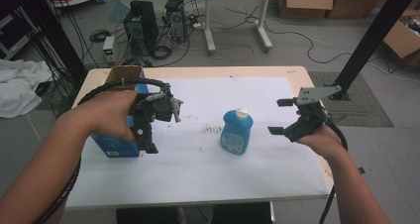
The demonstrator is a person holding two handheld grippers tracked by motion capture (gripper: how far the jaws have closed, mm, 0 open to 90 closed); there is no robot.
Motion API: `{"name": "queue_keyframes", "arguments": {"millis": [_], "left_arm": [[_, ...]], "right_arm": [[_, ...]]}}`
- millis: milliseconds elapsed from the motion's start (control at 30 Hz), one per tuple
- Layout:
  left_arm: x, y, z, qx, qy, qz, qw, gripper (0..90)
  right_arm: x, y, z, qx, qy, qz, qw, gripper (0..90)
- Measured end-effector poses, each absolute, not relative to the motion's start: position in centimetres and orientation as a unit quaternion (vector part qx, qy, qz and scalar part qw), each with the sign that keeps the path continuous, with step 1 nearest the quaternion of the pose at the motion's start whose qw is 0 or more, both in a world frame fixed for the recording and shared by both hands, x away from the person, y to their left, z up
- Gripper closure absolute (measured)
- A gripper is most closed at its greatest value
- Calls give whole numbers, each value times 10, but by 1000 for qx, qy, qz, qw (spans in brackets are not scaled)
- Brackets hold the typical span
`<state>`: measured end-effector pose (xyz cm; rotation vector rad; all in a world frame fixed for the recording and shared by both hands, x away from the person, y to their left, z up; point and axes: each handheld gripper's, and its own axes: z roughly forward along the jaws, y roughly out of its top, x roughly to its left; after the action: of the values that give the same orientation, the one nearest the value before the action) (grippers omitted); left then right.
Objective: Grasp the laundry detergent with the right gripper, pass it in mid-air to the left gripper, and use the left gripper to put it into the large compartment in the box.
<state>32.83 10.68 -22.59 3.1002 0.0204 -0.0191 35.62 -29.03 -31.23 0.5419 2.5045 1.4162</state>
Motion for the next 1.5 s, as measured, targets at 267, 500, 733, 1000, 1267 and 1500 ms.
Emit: {"name": "queue_keyframes", "arguments": {"millis": [267,500,733,1000,1267,1500], "left_arm": [[328,107,-228,1000,10,-6,27,1],[327,107,-229,1000,7,-7,27,0],[326,109,-229,1000,7,-6,27,1],[326,113,-231,1000,11,-7,27,0],[326,114,-232,999,12,-8,28,1],[327,115,-233,1000,13,-9,25,1]], "right_arm": [[343,-266,-372,186,834,513,83,0],[345,-244,-401,189,829,521,81,0],[353,-230,-411,197,824,525,86,0],[359,-216,-422,203,824,518,105,0],[362,-205,-428,204,821,520,116,3],[361,-204,-428,202,812,532,131,117]]}}
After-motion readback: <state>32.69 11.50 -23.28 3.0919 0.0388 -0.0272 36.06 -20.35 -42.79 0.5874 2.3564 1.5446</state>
